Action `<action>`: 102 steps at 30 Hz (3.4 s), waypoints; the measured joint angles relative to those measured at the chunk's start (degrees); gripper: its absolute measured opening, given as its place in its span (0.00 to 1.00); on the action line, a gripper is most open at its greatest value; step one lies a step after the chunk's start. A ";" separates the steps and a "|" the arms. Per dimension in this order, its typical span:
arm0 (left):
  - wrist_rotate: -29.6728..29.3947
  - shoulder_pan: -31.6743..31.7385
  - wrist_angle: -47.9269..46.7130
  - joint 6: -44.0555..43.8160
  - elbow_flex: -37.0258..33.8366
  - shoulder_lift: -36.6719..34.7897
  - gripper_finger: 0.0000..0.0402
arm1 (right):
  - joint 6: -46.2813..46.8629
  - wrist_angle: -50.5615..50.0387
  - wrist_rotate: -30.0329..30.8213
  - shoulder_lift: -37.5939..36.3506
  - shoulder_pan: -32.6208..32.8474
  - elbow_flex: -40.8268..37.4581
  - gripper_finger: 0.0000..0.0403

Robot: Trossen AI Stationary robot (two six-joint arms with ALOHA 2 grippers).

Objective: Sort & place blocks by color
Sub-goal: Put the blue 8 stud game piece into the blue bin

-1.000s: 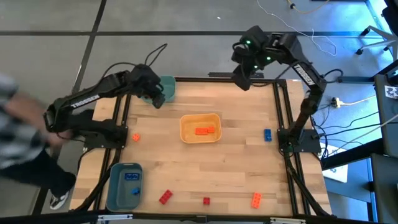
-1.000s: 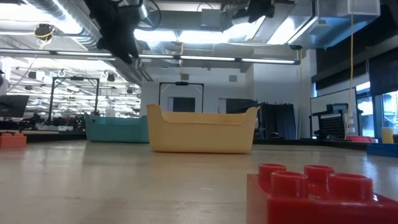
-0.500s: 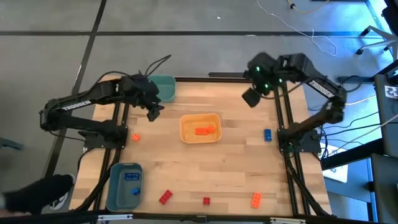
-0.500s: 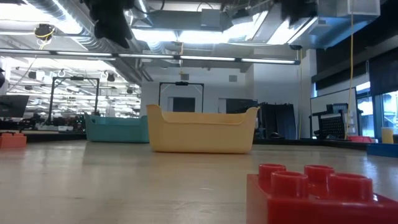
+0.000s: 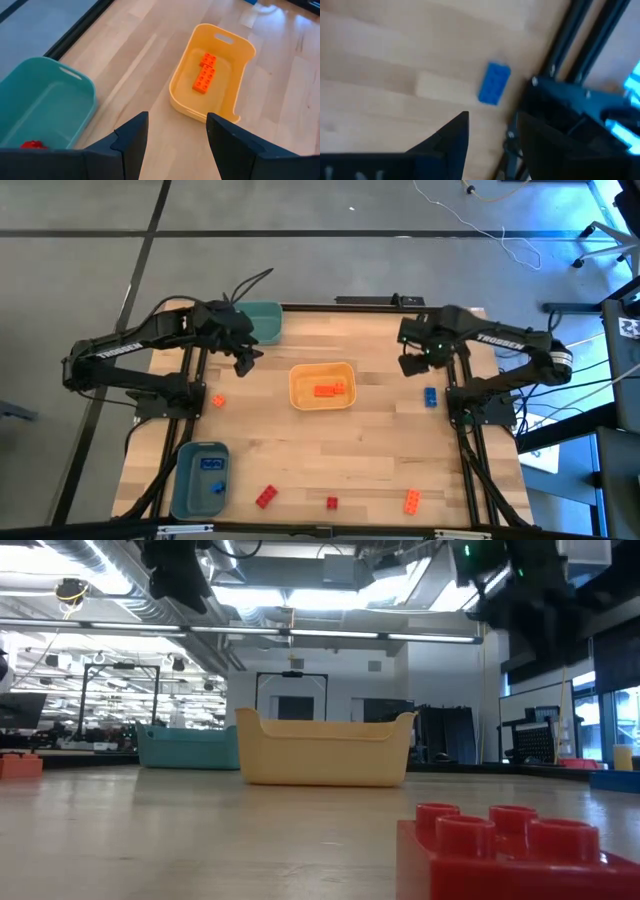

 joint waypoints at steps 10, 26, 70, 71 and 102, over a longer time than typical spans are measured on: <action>2.07 0.04 0.07 1.75 0.00 0.00 0.48 | -0.11 11.03 -6.47 0.01 0.00 -19.22 0.41; 2.03 0.04 0.13 1.49 -0.02 0.00 0.48 | -8.19 22.11 -4.51 0.08 -0.06 -29.19 0.41; 1.99 0.02 0.04 1.87 -0.04 0.00 0.48 | -1.56 29.52 -3.11 0.04 -1.27 -35.75 0.41; 2.00 0.02 0.02 1.87 -0.04 0.00 0.48 | -1.57 29.79 -2.84 0.00 -1.25 -36.07 0.41; 2.01 0.02 0.02 1.91 -0.04 0.00 0.48 | -3.27 40.58 -10.42 -0.06 -0.94 -34.77 0.32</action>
